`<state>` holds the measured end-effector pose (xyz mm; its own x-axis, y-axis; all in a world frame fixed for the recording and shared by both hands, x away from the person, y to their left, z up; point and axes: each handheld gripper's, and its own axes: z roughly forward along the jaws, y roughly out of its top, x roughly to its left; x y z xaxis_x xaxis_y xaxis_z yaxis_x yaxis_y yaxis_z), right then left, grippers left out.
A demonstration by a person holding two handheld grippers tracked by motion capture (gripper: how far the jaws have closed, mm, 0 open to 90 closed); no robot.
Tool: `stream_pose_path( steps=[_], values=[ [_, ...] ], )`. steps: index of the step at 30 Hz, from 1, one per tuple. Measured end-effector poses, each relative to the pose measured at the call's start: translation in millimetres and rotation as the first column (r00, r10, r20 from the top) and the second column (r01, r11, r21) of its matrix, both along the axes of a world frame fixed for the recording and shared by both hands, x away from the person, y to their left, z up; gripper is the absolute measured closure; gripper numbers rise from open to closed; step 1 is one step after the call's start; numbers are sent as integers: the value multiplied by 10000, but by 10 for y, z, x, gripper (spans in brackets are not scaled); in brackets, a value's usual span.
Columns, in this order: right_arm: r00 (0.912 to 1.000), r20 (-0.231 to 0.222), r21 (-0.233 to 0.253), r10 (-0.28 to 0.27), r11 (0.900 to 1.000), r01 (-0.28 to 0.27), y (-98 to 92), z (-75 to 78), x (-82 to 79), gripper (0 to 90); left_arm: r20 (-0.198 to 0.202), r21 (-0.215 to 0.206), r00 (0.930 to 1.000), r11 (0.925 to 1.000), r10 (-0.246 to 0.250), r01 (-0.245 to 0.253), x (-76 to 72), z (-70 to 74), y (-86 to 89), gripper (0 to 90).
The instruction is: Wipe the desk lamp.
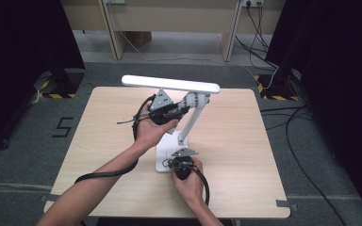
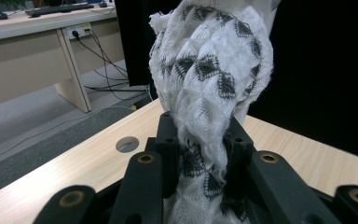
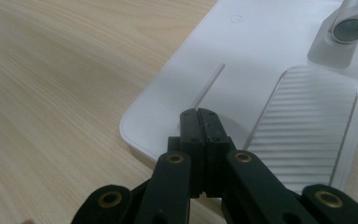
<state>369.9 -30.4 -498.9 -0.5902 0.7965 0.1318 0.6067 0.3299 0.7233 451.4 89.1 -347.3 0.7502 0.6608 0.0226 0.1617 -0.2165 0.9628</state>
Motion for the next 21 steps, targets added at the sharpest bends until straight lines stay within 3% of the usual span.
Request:
stream_pose_path(
  steps=[10, 21],
  values=[
    [9999, 95, -79, 116, 9999, -115, 17, -3, 13, 900, 67, 142, 9999, 9999, -83, 82, -12, 29, -49, 725],
    [9999, 94, -106, 122, 9999, -121, 22, 1, 13, 900, -314, 496, 9995, 9987, -95, 111, 55, -127, -32, 725]
  ],
)
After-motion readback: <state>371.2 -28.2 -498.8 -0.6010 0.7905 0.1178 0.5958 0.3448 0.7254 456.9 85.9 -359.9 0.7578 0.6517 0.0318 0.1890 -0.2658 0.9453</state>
